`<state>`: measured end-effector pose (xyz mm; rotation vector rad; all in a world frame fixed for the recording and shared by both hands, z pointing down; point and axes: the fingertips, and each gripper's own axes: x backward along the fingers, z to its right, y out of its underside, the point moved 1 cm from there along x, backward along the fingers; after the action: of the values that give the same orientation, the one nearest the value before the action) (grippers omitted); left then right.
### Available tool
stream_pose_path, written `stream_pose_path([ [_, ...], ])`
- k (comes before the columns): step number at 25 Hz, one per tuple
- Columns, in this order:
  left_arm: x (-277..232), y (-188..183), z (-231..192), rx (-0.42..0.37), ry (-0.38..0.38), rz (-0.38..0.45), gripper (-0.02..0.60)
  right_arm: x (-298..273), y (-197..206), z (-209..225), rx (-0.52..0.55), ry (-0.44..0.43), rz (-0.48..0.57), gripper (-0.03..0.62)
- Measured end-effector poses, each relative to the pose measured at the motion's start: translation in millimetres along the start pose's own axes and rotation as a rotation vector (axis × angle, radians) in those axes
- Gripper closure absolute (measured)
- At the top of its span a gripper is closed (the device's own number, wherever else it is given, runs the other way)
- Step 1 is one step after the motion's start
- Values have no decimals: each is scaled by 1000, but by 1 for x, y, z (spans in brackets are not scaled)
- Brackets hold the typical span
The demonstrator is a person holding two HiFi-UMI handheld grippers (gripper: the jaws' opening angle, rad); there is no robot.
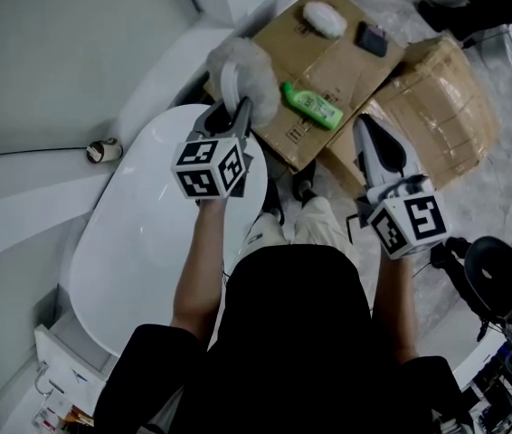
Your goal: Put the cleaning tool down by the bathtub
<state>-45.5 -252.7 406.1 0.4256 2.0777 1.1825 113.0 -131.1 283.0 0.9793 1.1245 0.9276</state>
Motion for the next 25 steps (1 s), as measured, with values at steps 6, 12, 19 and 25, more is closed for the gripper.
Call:
stream_pose_path([
  [6, -11, 18, -11, 34, -42, -23, 492, -11, 7, 3, 11, -38, -37, 583],
  [12, -34, 37, -27, 77, -85, -66, 492, -35, 17, 13, 13, -82, -86, 583],
  [19, -62, 56, -39, 117, -123, -105, 492, -65, 29, 32, 18, -129, -135, 583],
  [25, -92, 77, -49, 144, -155, -151, 492, -89, 41, 48, 18, -172, -177, 583],
])
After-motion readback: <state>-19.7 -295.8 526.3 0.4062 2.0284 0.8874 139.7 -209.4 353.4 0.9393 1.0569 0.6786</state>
